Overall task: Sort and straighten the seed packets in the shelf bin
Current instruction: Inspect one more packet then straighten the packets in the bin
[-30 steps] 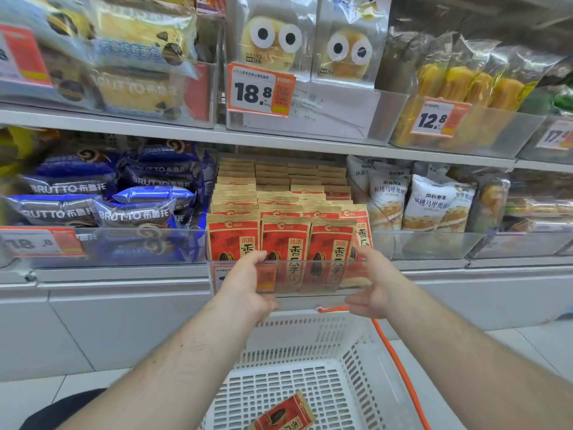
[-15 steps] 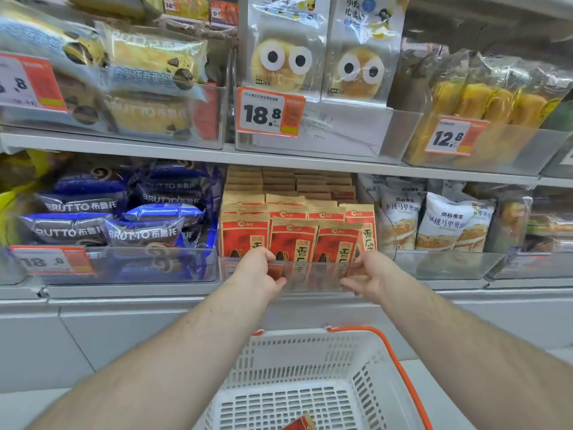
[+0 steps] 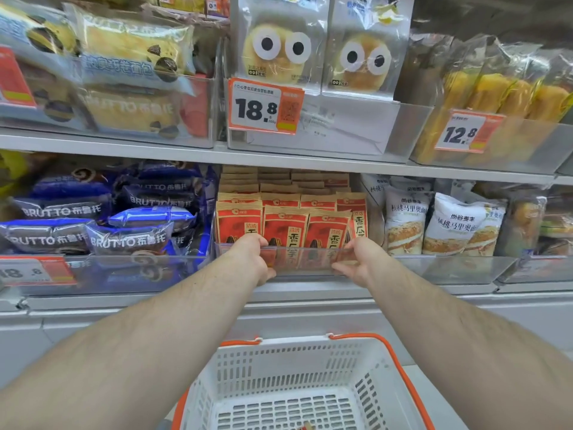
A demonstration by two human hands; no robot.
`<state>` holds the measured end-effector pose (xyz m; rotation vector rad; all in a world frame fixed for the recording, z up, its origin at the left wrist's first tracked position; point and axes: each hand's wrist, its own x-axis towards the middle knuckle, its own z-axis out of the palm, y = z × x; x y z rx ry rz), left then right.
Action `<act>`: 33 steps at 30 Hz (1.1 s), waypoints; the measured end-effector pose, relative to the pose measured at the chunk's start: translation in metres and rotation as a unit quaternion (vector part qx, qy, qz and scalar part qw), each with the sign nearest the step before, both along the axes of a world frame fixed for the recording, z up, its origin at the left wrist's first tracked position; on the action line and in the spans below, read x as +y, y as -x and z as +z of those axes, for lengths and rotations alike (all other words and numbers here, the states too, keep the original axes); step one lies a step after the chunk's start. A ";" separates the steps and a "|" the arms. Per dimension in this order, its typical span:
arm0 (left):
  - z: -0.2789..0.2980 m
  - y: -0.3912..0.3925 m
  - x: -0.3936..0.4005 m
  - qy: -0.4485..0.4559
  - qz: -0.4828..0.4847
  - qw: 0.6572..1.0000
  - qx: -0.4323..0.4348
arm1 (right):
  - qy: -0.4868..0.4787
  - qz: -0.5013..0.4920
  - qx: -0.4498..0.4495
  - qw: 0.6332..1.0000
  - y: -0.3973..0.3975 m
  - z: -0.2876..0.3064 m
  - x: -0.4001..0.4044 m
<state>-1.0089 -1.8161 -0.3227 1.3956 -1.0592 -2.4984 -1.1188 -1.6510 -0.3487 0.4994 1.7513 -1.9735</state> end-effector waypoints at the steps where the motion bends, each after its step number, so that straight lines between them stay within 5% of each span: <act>1: -0.002 0.000 0.000 0.002 -0.003 1.000 -0.003 | -0.004 0.000 -0.001 1.000 0.001 -0.003 0.000; 20: -0.011 -0.026 0.013 -0.057 0.020 0.998 0.018 | -0.043 0.057 -0.020 0.997 -0.023 -0.001 0.019; 24: -0.010 -0.029 0.015 -0.061 0.016 0.998 0.009 | -0.162 0.127 -0.043 0.978 -0.028 0.009 0.024; 27: -0.011 -0.037 0.021 -0.063 -0.085 0.994 0.014 | -0.397 0.191 0.072 0.895 -0.028 0.024 0.035; 28: -0.009 -0.040 0.026 -0.014 -0.130 0.991 0.015 | -0.471 0.186 0.155 0.848 -0.024 0.033 0.039; 30: -0.004 -0.041 0.031 0.228 -0.174 0.958 0.015 | -0.559 0.168 0.324 0.744 -0.009 0.050 0.046; 31: -0.001 -0.039 0.031 0.391 -0.163 0.905 0.036 | -0.567 0.179 0.389 0.703 0.001 0.059 0.046; 33: 0.006 -0.035 0.027 0.674 -0.134 0.723 0.072 | -0.589 0.254 0.450 0.621 0.025 0.070 0.040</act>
